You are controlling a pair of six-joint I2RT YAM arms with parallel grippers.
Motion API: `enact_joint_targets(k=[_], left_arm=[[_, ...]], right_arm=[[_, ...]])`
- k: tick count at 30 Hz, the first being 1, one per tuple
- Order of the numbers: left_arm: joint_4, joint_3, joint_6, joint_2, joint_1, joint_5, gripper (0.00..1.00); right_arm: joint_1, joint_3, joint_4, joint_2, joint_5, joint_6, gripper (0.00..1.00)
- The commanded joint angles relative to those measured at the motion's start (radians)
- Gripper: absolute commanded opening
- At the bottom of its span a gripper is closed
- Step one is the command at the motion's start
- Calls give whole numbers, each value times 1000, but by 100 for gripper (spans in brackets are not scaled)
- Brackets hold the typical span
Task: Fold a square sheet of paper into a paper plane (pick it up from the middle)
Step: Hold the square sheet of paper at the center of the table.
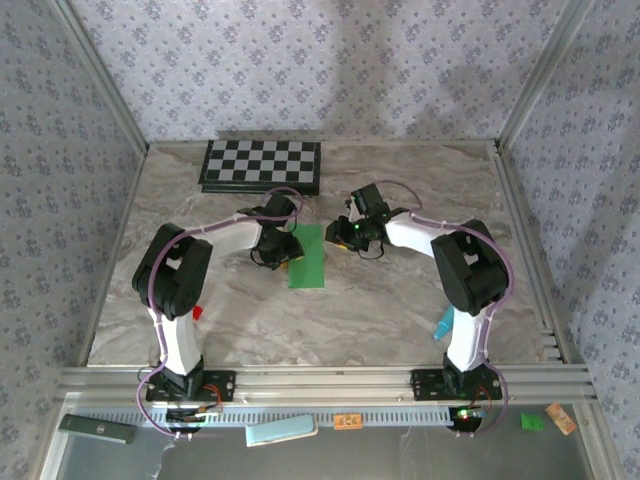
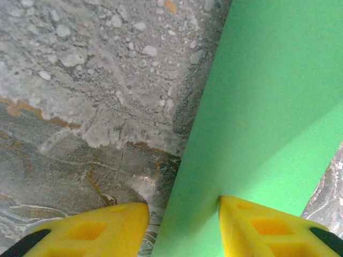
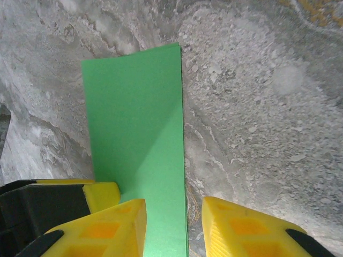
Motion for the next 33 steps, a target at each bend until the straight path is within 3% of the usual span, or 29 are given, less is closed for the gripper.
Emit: enact_joint_targets(k=[1, 13, 33], left_arm=[[-129, -77, -25, 131, -12, -48, 44], [-123, -81, -47, 141, -12, -51, 41], [-117, -75, -57, 171, -13, -33, 45]], right_arm=[[12, 1, -4, 29, -24, -4, 34], [26, 12, -3, 46, -36, -8, 34], [46, 27, 12, 61, -84, -36, 32]])
